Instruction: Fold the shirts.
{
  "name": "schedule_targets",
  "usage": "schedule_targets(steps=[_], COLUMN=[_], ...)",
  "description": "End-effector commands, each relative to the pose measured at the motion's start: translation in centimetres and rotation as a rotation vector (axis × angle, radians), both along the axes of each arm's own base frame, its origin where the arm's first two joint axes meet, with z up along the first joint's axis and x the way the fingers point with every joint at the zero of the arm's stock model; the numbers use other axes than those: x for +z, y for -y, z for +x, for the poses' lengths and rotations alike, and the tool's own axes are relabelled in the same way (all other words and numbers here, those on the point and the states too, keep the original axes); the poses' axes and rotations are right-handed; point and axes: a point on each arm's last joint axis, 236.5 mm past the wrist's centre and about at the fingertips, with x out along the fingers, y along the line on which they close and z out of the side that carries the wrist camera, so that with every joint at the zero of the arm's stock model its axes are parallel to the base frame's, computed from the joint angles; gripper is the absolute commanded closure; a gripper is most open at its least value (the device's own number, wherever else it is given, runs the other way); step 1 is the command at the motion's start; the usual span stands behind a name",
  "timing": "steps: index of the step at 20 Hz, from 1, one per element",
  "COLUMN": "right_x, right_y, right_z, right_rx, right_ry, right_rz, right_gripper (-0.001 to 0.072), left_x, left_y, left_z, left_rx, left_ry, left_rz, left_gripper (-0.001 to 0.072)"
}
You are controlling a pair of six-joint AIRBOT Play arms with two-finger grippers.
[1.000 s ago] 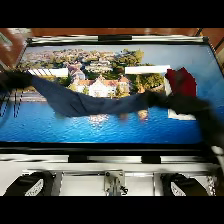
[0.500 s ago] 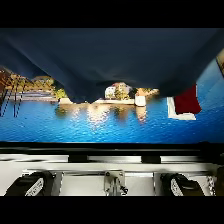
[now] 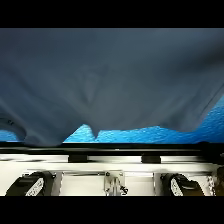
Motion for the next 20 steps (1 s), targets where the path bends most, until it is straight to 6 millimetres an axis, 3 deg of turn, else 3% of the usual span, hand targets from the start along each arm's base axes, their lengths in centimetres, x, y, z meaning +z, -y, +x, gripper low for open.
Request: schedule_targets(steps=[1, 3, 6, 9, 11, 15, 18, 20], right_x=[-7.8, -14.6, -23.3, -29.6, -33.1, -40.6, -47.0, -50.1], right_y=[1.4, 3.1, 3.8, 2.8, 1.4, 0.8, 0.5, -0.1], right_z=[2.7, 5.2, 10.3, 17.1, 21.7, 27.4, 28.3, 28.0], right_rx=[-0.05, -0.103, -0.1, -0.081, -0.067, -0.094, -0.103, -0.087], right_ry=[-0.331, -0.578, -0.786, -0.842, -0.847, -0.908, -1.044, -1.13], right_rz=[-0.013, -0.002, 0.032, 0.062, 0.074, 0.17, 0.196, 0.218], right_gripper=[0.0642, 0.0641, 0.0642, 0.0641, 0.0641, 0.0641, 0.0641, 0.0641], left_x=[-1.6, -5.4, -13.0, -21.3, -26.4, -35.3, -41.9, -46.4], left_y=[-0.6, -0.5, -0.6, -0.7, -0.7, 0.0, 1.6, 2.4], left_z=[3.1, 7.5, 15.1, 22.2, 25.9, 30.5, 31.9, 31.6], left_rx=[0.035, 0.034, 0.023, 0.012, 0.005, -0.04, -0.109, -0.139], left_ry=[-0.064, -0.207, -0.435, -0.644, -0.754, -0.939, -1.1, -1.231], left_rz=[0.031, 0.06, 0.069, 0.07, 0.065, 0.035, -0.007, 0.002], left_gripper=[0.0675, 0.0675, 0.0675, 0.0675, 0.0674, 0.0674, 0.0673, 0.0673])
